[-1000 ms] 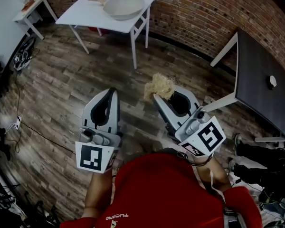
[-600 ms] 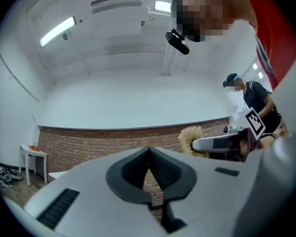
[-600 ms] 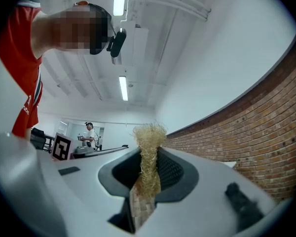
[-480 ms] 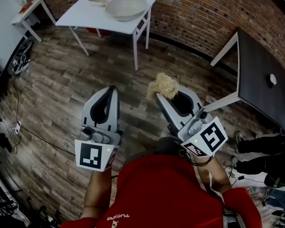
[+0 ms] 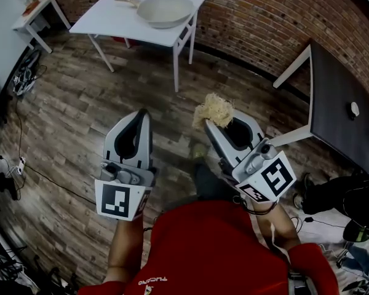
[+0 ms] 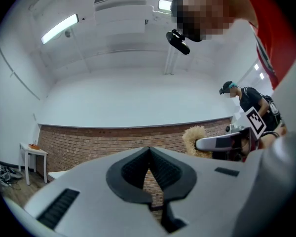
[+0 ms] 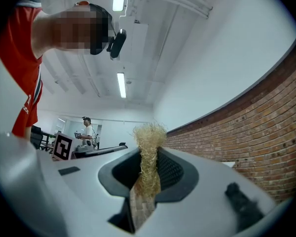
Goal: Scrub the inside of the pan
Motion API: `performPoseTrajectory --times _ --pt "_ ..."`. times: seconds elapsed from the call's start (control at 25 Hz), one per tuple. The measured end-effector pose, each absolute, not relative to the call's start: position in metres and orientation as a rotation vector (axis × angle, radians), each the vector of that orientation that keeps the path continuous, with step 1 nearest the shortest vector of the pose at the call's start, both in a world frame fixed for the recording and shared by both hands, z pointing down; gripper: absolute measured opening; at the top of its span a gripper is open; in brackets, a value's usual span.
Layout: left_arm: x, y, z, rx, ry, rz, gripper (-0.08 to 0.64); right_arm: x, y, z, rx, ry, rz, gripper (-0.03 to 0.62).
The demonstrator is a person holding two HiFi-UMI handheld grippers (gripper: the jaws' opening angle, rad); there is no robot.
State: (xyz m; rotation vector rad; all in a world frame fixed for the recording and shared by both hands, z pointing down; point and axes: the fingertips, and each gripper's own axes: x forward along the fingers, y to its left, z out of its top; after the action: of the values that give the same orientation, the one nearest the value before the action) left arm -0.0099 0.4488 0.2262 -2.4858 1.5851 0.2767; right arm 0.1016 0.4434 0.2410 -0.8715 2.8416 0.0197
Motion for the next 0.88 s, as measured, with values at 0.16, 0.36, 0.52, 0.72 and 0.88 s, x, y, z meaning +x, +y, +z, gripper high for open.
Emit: performPoseTrajectory --times 0.16,0.36,0.52,0.72,0.88 --pt "-0.019 0.418 0.234 -2.473 1.624 0.231 0.012 0.095 0.413 0.244 -0.859 2.847 0.033 0.084" --pt "-0.028 0.365 0.238 -2.453 1.669 0.187 0.012 0.092 0.355 0.242 -0.841 2.843 0.049 0.084" --pt "-0.028 0.318 0.243 -2.446 1.685 0.155 0.012 0.095 0.307 0.243 -0.838 2.838 0.055 0.084" --pt "-0.024 0.258 0.241 -2.433 1.703 0.135 0.012 0.1 0.247 0.247 -0.831 2.861 0.043 0.084" --pt "-0.018 0.212 0.237 -2.42 1.704 0.152 0.012 0.106 0.197 0.247 -0.813 2.865 0.026 0.084"
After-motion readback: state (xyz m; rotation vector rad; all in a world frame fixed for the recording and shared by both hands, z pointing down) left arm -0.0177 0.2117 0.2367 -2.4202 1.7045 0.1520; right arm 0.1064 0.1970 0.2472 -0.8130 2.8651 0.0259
